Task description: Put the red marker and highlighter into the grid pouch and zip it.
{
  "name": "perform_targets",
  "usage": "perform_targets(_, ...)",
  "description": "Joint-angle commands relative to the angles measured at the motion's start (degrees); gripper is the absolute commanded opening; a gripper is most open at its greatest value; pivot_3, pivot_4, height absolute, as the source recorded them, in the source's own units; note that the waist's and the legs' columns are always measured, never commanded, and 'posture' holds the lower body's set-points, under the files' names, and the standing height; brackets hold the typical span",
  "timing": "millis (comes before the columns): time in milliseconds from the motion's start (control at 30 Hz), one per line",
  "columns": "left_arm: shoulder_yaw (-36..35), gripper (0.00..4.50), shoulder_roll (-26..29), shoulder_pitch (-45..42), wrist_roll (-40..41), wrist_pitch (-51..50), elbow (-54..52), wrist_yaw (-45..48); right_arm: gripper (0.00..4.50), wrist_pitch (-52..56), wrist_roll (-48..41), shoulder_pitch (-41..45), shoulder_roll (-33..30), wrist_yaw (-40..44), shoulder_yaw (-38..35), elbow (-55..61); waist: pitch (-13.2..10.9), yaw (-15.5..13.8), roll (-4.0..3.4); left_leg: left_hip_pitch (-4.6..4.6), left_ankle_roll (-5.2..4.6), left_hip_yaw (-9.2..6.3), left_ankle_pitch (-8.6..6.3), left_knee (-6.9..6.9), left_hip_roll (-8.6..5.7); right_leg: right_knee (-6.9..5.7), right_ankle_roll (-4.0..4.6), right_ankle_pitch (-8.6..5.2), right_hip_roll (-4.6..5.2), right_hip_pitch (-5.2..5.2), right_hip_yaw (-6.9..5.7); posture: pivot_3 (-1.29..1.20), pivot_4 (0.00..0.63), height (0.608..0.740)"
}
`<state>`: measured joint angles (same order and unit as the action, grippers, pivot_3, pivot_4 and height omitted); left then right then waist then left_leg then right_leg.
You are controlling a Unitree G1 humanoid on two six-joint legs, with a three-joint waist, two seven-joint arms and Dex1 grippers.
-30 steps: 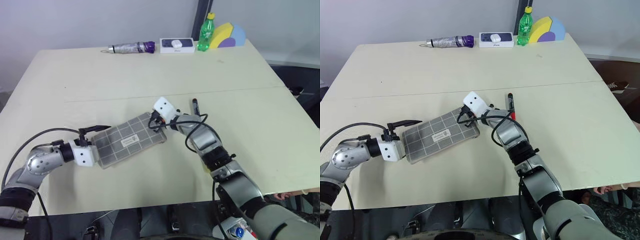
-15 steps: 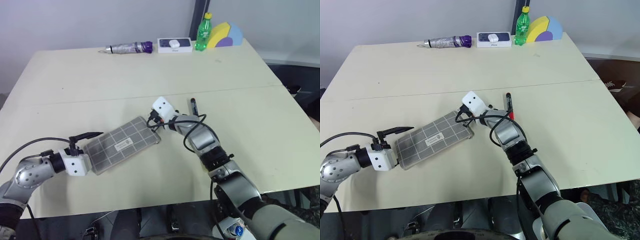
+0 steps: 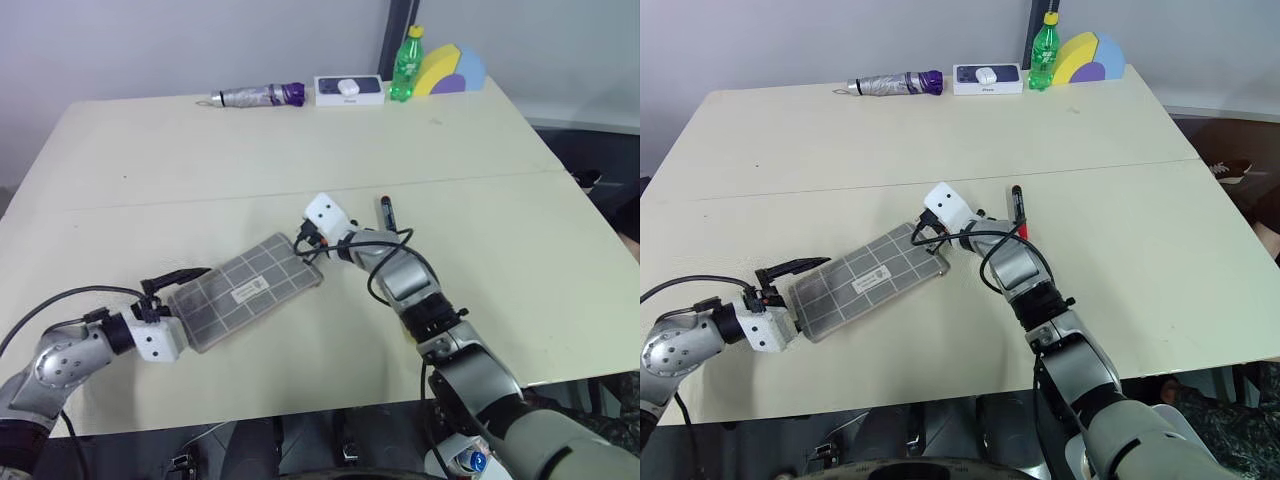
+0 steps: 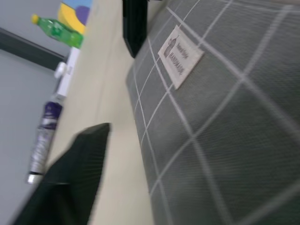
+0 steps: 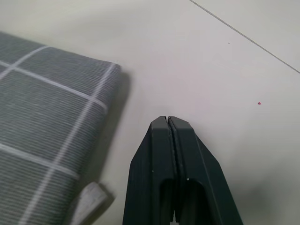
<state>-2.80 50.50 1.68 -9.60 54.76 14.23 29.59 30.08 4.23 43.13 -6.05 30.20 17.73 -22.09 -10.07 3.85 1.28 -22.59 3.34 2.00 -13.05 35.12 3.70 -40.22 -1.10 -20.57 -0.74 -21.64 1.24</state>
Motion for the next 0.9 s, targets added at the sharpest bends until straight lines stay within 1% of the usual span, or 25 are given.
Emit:
perform_targets(33,-1.99,2.09,-0.21,-0.73,-0.39,1.31,-1.05,-2.17,0.00,1.10,0.56,-1.25,-0.46,0.26,0.55,1.10,0.00,0.02,0.00,0.00,0.00,0.00,0.00,0.00,0.00,0.00,0.00,0.00,0.00,0.00,0.00,0.00,0.150,0.740)
perform_targets(133,-1.63,0.48,-0.38,-1.14,0.55,0.93,-1.13,-2.46,0.00,1.19,0.63,-1.68,-0.67,0.30,0.59,1.39,0.00,0.04,0.01,0.00,0.00,0.00,0.00,0.00,0.00,0.00,0.00,0.00,0.00,-0.01,0.00,0.00,0.150,0.740)
perform_targets(167,-1.55,0.04,-0.56,-1.16,1.79,-0.35,-1.56,-2.20,0.00,1.11,0.70,-1.83,-0.77,0.01,0.42,1.58,0.00,0.03,0.01,0.00,0.00,0.00,0.00,0.00,0.00,0.00,0.00,0.00,0.00,-0.01,0.00,0.00,0.150,0.740)
perform_targets(300,-1.88,0.04,-2.40,-0.90,8.22,-9.02,-4.48,-0.84,0.00,0.36,0.72,-1.85,-1.41,-1.48,-0.92,2.29,0.00,-0.02,0.01,-0.02,0.00,0.00,0.00,0.01,0.00,0.00,0.00,0.00,0.00,0.00,-0.01,0.00,0.150,0.740)
perform_targets(400,-3.12,0.04,-5.56,-1.65,20.78,-28.20,-12.62,-0.43,0.00,0.43,-1.69,-0.70,-3.80,-3.15,-6.94,5.78,-0.01,-0.38,0.02,-0.07,0.00,0.00,0.00,0.03,-0.01,0.00,-0.02,0.01,0.01,-0.01,-0.02,0.00,0.150,0.740)
perform_targets(467,-3.33,0.04,-6.86,-2.34,25.94,-38.42,-18.03,-0.28,0.00,-0.40,-2.90,-0.60,-6.25,-3.29,-10.05,8.75,-0.03,-0.85,0.05,-0.31,0.01,-0.04,0.00,0.15,-0.01,0.00,-0.11,0.06,0.00,-0.16,-0.05,0.00,0.150,0.740)
perform_targets(533,-3.21,0.04,-8.38,-3.21,28.02,-45.13,-22.13,-1.09,0.00,-1.04,-3.70,-0.79,-9.43,-2.93,-12.61,11.14,-0.02,-1.21,0.06,-0.90,0.04,-0.06,0.03,0.32,-0.01,-0.03,-0.26,0.15,-0.02,-0.72,-0.03,0.00,0.150,0.740)
perform_targets(633,-2.86,0.04,-11.21,-4.28,29.38,-51.61,-26.12,-2.47,0.00,-0.26,-5.70,-1.55,-13.66,-0.45,-15.65,13.93,-0.02,-1.23,0.06,-0.94,0.04,0.03,0.02,0.33,-0.02,0.04,-0.28,0.16,-0.03,-0.76,0.06,0.00,0.150,0.740)
perform_targets(667,-2.44,0.00,-12.36,-4.72,29.41,-53.29,-27.12,-2.92,0.53,0.86,-7.62,-2.20,-14.81,1.69,-16.78,15.64,-0.02,-1.27,0.06,-0.94,0.03,0.04,0.02,0.32,-0.02,0.05,-0.28,0.16,-0.04,-0.76,0.08,0.00,0.150,0.740)
perform_targets(700,-2.11,0.00,-13.47,-5.09,29.40,-54.74,-28.02,-3.22,0.80,1.88,-9.29,-2.92,-15.90,3.63,-17.39,17.43,-0.02,-1.26,0.06,-0.94,0.03,0.05,0.02,0.31,-0.02,0.06,-0.28,0.16,-0.05,-0.77,0.08,0.00,0.150,0.740)
perform_targets(733,-1.59,0.00,-14.66,-5.48,29.43,-56.29,-28.79,-3.58,1.28,2.72,-10.48,-3.78,-17.12,5.53,-17.49,19.38,-0.02,-1.27,0.06,-0.92,0.03,0.04,0.02,0.31,-0.01,0.06,-0.28,0.16,-0.08,-0.75,0.10,0.00,0.150,0.740)
perform_targets(900,0.83,0.00,-19.28,-7.41,26.28,-59.35,-30.48,-4.71,3.90,7.70,-16.03,-6.50,-20.22,9.49,-18.88,27.70,-0.02,-1.26,0.06,-0.88,0.03,0.03,0.02,0.33,0.01,0.04,-0.27,0.17,-0.16,-0.74,0.16,0.00,0.150,0.740)
